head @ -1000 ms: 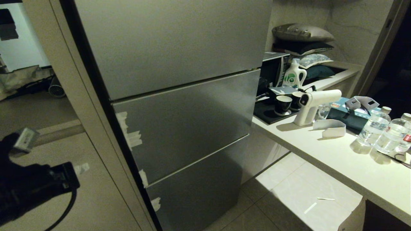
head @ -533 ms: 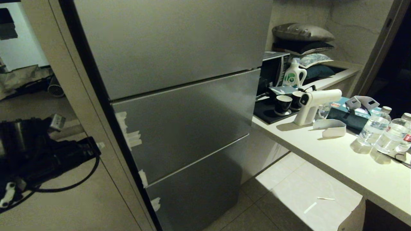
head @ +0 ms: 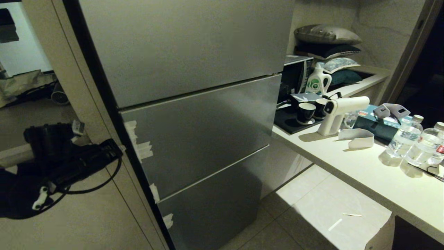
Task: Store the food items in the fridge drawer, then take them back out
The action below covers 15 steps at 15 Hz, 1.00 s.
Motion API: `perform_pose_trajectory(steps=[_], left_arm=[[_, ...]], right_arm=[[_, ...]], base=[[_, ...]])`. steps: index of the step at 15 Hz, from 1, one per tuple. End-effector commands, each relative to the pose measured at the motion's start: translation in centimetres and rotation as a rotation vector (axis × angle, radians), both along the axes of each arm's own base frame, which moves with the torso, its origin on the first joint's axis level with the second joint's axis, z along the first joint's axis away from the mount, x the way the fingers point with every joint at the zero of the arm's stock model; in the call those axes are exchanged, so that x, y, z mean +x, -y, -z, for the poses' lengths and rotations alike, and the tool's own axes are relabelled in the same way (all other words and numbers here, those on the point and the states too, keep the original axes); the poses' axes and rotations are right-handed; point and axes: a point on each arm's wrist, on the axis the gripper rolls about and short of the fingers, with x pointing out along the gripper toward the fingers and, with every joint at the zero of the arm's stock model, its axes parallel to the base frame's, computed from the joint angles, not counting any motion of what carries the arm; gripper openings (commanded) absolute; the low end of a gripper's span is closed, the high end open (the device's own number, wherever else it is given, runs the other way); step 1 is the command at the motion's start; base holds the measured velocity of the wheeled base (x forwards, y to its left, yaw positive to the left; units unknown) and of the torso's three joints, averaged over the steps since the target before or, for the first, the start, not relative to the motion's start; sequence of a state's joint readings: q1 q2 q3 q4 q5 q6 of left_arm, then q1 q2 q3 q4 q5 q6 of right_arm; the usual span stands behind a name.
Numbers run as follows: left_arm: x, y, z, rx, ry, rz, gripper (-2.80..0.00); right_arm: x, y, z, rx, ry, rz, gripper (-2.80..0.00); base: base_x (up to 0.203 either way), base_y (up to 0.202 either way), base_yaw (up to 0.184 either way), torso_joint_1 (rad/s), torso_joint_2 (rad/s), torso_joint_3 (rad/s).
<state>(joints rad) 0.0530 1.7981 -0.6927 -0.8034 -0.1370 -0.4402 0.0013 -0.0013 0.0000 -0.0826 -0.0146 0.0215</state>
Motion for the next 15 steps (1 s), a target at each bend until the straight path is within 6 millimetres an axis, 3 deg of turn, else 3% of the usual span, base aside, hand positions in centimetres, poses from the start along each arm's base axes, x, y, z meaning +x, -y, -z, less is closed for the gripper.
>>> perform_pose_trajectory(steps=[1, 10, 15], left_arm=[[0.5, 0.8, 0.0, -0.002, 0.007, 0.023, -2.8], [1.0, 2.3, -0.7, -0.035, 0.028, 0.058, -2.8], [0.0, 3.6, -0.7, -0.036, 0.019, 0.101, -2.8]], right_arm=[[0.3, 0.0, 0.8, 0.0, -0.032, 0.0, -2.8], [0.3, 0.0, 0.8, 0.0, -0.032, 0.0, -2.8], [0.3, 0.0, 0.8, 0.002, -0.032, 0.0, -2.8]], base=[[0.0, 0.0, 0.0, 0.0, 0.0, 0.0], [0.0, 0.0, 0.0, 0.0, 0.0, 0.0], [0.0, 0.0, 0.0, 0.0, 0.0, 0.0]])
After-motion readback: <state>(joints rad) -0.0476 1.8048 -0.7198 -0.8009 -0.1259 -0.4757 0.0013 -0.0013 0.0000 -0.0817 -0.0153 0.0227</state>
